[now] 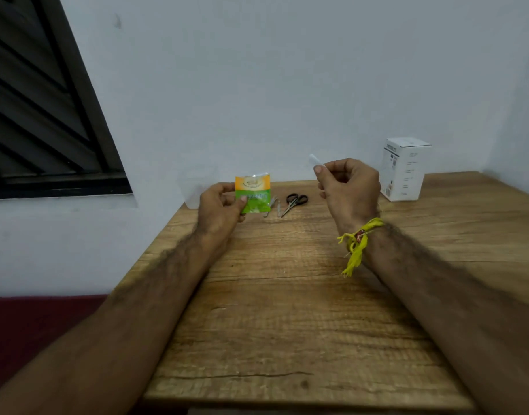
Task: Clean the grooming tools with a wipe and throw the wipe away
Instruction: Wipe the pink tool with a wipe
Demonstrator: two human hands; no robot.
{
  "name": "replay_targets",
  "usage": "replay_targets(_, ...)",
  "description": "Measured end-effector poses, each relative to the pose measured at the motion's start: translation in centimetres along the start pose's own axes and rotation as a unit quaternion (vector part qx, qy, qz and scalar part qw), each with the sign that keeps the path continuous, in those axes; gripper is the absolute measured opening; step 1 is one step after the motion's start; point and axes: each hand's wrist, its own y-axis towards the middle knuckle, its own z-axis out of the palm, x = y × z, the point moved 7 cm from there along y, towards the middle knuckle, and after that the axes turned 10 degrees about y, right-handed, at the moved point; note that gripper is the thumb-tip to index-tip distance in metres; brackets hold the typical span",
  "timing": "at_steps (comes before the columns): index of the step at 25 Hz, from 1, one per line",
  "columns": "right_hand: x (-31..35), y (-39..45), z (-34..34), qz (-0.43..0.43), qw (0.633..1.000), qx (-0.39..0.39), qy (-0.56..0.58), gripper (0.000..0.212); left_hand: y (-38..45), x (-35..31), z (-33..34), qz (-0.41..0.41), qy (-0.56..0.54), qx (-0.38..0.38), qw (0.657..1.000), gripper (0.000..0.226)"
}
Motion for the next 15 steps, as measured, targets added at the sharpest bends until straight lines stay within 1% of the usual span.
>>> replay_targets(5,0.5,-0.7,0.3,-0.023,0.999,0.028,-0.035,0.012,-2.7,-0.4,-0.4,-0.007,0.014,-0.012,1.000,0.025)
replay_targets(8,0.6,-0.3,0.3,-0.036,0.997,0.036,-0.051,0.014,-3.6,0.6,-2.2,-0.015,0.042,-0.018,0.999,0.029)
replay_targets(9,0.5,-0.2,0.4,-0.041,0.997,0.037,-0.056,0.013,-3.6,1.1,-2.9,-0.031,0.047,-0.031,0.998,0.030)
replay_targets(11,0.2,-0.1,0.4,-0.046,0.996,0.038,-0.066,0.011,-3.0,2.1,-4.4,-0.085,0.050,-0.089,0.991,0.034)
replay_targets(12,0.0,-0.1,0.5,-0.046,0.995,0.042,-0.072,0.011,-2.5,2.3,-5.2,-0.102,0.070,-0.122,0.985,0.036)
replay_targets(13,-0.3,-0.2,0.5,-0.043,0.995,0.048,-0.079,0.012,-2.1,2.3,-6.1,-0.107,0.118,-0.143,0.977,0.039)
replay_targets(15,-0.9,-0.5,0.9,-0.038,0.993,0.063,-0.096,0.012,-1.4,2.4,-7.5,-0.105,0.229,-0.135,0.958,0.044)
